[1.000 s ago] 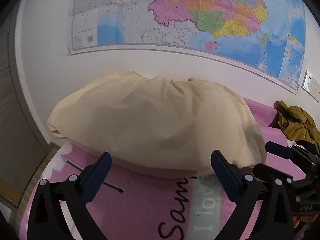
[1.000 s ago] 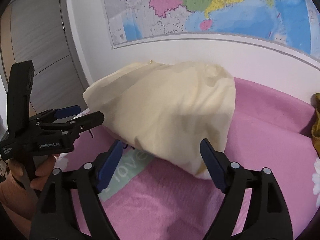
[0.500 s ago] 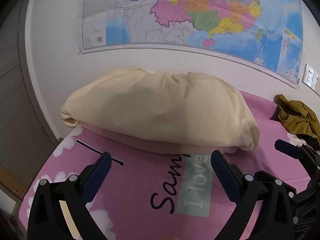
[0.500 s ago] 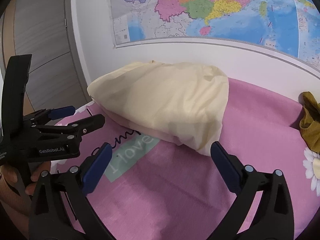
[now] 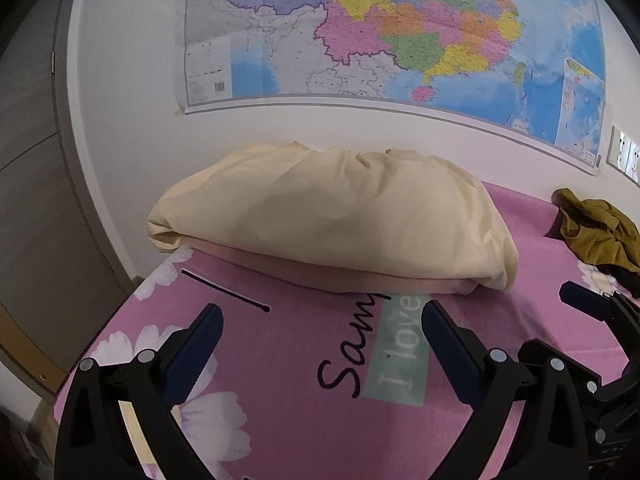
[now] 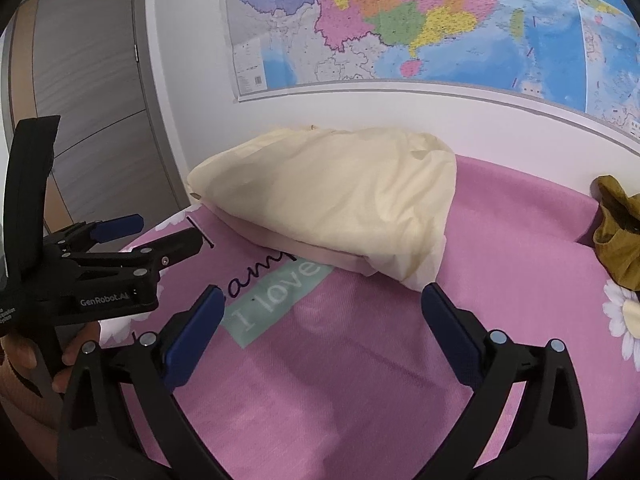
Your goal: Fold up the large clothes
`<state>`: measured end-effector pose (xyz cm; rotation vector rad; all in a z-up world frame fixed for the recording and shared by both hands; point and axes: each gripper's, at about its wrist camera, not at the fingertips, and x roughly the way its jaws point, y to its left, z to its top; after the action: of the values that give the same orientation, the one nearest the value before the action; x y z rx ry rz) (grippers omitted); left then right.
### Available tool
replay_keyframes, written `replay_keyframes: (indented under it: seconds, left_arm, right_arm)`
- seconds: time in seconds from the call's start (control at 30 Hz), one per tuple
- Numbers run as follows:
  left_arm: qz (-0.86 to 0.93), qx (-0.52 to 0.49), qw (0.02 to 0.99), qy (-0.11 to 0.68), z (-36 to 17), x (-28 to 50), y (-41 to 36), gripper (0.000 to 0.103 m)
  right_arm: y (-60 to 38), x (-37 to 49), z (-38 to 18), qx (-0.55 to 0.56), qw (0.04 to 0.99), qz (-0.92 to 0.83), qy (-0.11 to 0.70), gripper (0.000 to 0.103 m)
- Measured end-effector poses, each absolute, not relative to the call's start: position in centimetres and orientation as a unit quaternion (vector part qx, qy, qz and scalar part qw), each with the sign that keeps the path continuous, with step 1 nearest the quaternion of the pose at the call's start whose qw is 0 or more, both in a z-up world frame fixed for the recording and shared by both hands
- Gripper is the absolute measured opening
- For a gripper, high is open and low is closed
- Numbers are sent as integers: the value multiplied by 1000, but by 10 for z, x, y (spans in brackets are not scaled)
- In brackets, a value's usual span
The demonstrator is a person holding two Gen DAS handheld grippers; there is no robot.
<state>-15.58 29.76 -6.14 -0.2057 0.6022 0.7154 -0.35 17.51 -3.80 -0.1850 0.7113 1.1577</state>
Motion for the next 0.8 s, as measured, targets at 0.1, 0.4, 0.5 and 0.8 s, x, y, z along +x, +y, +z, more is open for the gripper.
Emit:
replay_keyframes:
  seconds: [0.1, 0.4, 0.5, 0.8]
  left_arm:
    - [341, -100, 888, 292, -62, -156, 295, 96]
    - [341, -96, 888, 293, -62, -160, 289, 96]
    - [341, -99, 889, 290, -61, -160, 288, 96]
    - [345, -95, 889, 288, -59, -162, 286, 96]
  right_arm:
    - [172, -6, -37, -84, 774, 535, 328, 97]
    - [167, -10, -40, -82, 772, 534, 334, 97]
    - [167, -10, -40, -80, 773, 534, 334, 97]
    - [167, -10, -41, -78, 771, 534, 337, 97]
